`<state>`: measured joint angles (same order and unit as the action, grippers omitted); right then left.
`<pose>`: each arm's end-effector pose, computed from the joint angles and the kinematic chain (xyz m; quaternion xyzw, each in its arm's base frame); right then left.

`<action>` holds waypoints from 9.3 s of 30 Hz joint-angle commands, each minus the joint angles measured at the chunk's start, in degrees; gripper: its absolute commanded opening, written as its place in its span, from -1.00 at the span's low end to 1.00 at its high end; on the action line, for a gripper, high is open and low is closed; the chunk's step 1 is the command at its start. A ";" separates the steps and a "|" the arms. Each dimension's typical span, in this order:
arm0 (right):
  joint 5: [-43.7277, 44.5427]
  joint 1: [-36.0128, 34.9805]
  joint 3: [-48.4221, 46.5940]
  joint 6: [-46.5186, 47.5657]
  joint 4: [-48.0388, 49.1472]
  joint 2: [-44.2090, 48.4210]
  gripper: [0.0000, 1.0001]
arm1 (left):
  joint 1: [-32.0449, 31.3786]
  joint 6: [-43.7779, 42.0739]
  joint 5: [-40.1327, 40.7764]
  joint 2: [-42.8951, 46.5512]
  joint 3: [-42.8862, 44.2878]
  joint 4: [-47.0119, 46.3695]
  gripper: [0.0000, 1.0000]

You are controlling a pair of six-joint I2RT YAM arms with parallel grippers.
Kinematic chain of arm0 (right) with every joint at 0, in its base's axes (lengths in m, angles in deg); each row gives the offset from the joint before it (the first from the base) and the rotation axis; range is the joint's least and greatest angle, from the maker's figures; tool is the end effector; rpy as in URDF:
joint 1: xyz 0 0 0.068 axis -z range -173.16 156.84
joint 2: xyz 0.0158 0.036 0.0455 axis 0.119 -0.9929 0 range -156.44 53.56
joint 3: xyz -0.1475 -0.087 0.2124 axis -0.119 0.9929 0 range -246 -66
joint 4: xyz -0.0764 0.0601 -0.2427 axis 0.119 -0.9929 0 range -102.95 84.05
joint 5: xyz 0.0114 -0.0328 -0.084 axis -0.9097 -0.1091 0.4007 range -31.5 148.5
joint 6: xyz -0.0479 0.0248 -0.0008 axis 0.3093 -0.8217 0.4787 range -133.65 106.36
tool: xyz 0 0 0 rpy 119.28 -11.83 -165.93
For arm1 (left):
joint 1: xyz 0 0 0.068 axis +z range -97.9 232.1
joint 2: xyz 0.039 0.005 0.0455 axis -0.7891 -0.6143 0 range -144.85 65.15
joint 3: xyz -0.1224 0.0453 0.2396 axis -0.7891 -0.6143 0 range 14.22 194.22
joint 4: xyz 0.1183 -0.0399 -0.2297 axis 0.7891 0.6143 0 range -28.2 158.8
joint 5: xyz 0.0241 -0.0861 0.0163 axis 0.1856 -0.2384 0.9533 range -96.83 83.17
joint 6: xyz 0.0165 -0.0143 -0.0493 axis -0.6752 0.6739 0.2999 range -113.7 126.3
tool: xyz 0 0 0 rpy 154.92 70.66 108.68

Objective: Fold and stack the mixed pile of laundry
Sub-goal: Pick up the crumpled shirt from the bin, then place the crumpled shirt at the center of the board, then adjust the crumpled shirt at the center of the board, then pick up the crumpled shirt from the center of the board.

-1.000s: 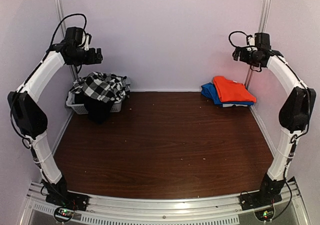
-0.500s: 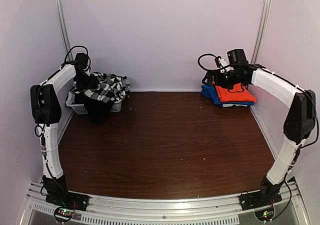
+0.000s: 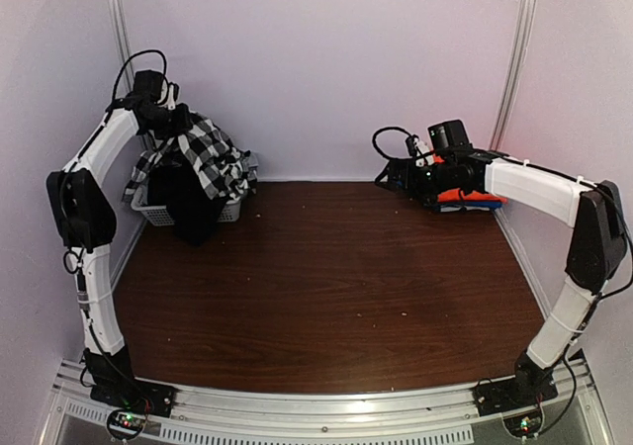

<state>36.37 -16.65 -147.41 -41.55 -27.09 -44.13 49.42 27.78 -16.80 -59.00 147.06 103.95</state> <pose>0.3544 0.1684 0.2989 -0.0510 0.8825 0.3435 0.3170 0.4914 -0.0291 0.3682 -0.1027 0.8724 -0.1736 0.4453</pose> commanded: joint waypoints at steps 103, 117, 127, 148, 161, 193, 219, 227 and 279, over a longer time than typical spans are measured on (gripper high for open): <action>-26.48 6.31 14.10 -12.68 -7.38 22.00 -0.03 | -31.54 20.51 -3.05 66.76 -89.20 -17.52 0.90; -21.80 6.29 25.06 6.99 -17.71 23.78 0.24 | -57.04 8.83 6.96 29.50 -60.22 -10.02 0.80; -24.34 5.57 26.32 5.58 -12.97 18.40 0.32 | -57.40 11.03 22.63 12.34 -42.51 -3.89 0.76; -27.39 1.10 37.90 -4.33 -7.66 26.11 0.58 | -49.66 0.35 5.96 2.83 -37.69 -1.60 0.35; -19.81 -9.66 34.19 -6.60 -2.78 20.03 0.57 | -39.83 4.53 14.59 39.13 -45.06 6.90 -1.00; -1.27 -20.09 17.08 17.15 18.48 11.69 1.00 | -36.43 9.63 -3.61 33.86 -25.12 -0.51 -1.00; 7.22 -30.74 16.50 26.46 14.92 12.44 -1.00 | -36.43 9.58 2.83 35.59 -18.46 1.62 -1.00; -3.78 -36.00 15.33 23.58 5.13 23.20 -1.00 | -36.36 8.63 4.18 4.43 10.71 11.52 0.24; 20.40 -13.76 14.61 -7.07 3.42 32.63 -1.00 | -70.73 -1.29 25.98 14.99 -49.67 -23.48 -0.84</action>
<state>57.40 -32.01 -133.01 -49.00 -23.25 -14.18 -22.05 25.05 7.46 -50.63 99.61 80.84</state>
